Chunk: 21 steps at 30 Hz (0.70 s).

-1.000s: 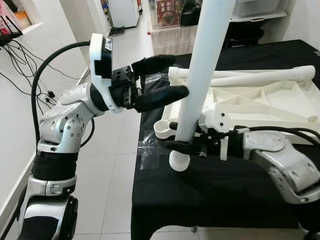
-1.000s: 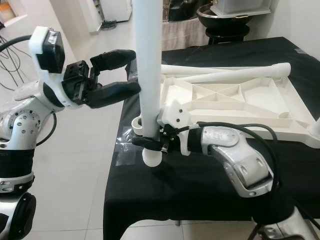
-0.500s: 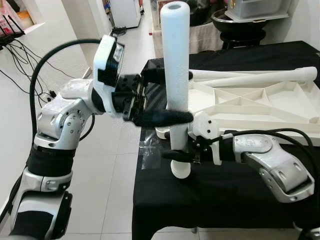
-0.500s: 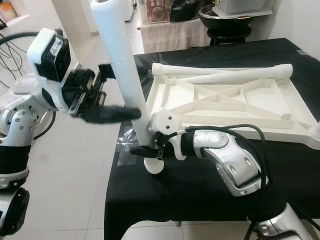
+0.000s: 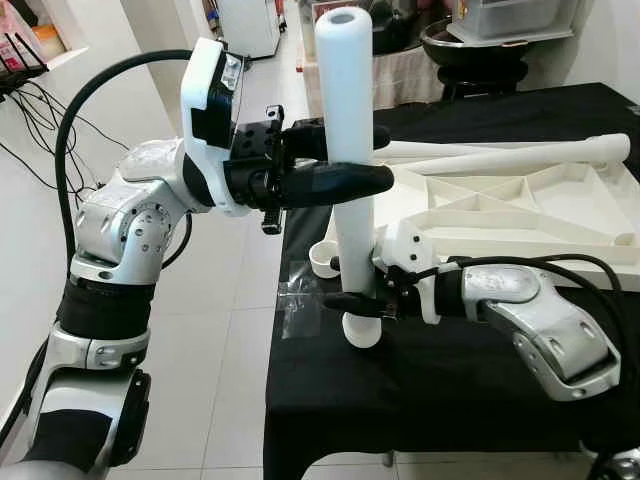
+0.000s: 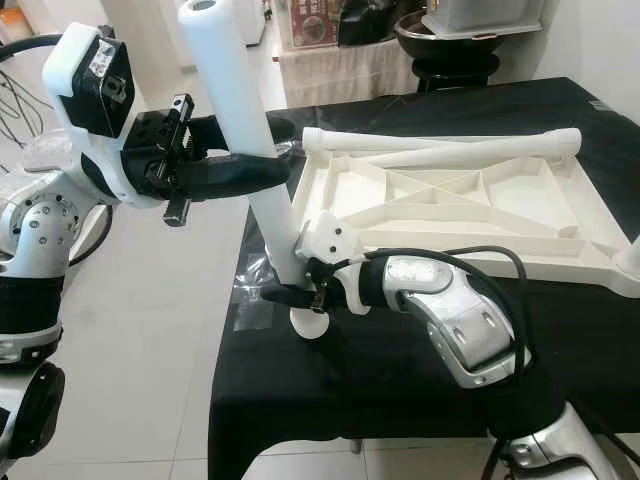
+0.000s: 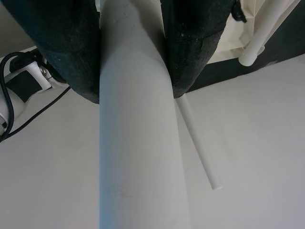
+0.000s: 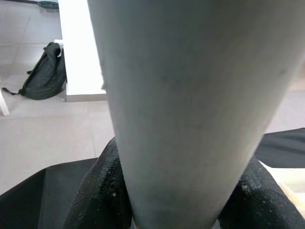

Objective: Building children table

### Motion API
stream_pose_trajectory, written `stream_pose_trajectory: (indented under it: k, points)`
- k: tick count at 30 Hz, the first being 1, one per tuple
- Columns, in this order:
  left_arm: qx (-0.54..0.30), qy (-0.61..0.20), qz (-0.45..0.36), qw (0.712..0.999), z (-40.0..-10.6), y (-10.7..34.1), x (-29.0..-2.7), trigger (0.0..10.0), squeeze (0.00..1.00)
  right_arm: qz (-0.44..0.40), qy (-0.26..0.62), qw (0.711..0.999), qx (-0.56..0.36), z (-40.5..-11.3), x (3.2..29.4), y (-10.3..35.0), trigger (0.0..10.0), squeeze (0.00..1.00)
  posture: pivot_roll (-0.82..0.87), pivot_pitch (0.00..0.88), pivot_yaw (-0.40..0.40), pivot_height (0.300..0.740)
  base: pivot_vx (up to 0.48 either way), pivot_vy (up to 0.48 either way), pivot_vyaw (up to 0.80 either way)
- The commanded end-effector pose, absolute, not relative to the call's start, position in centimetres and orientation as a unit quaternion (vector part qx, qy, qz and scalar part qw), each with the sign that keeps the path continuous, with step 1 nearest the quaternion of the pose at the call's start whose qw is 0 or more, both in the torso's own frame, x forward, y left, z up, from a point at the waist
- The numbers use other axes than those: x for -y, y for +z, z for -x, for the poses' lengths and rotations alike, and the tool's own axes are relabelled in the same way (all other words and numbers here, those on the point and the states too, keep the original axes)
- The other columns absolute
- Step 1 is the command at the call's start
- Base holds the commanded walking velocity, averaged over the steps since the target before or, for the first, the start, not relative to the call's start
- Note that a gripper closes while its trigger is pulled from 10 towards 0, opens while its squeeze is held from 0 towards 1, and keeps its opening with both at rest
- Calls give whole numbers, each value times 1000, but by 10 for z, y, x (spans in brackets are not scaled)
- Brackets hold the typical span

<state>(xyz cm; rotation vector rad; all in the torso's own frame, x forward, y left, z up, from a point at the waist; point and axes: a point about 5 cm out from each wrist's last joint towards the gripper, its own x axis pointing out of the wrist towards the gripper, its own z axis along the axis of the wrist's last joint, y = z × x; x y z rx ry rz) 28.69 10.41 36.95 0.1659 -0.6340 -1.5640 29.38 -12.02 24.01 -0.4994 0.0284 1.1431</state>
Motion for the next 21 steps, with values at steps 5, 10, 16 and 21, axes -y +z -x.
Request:
stream_pose_trajectory:
  k: [5,10,16,21]
  points:
    - [309,-683,-60,659,-288,387,-112,0,0,211,520,827,16,-300,117,250,10000,1000,-121,72,114,740,0,0,0]
    - [319,-696,-41,642,-286,394,-112,0,0,201,516,833,22,-303,112,247,10000,1000,-120,71,116,740,0,0,0]
    - [323,-725,-28,608,-281,404,-111,0,0,191,498,846,0,-309,95,226,10000,0,-110,71,121,740,0,0,0]
    - [319,-739,-37,592,-279,408,-108,0,0,167,506,846,-12,-310,82,217,10000,0,-107,69,121,740,0,0,0]
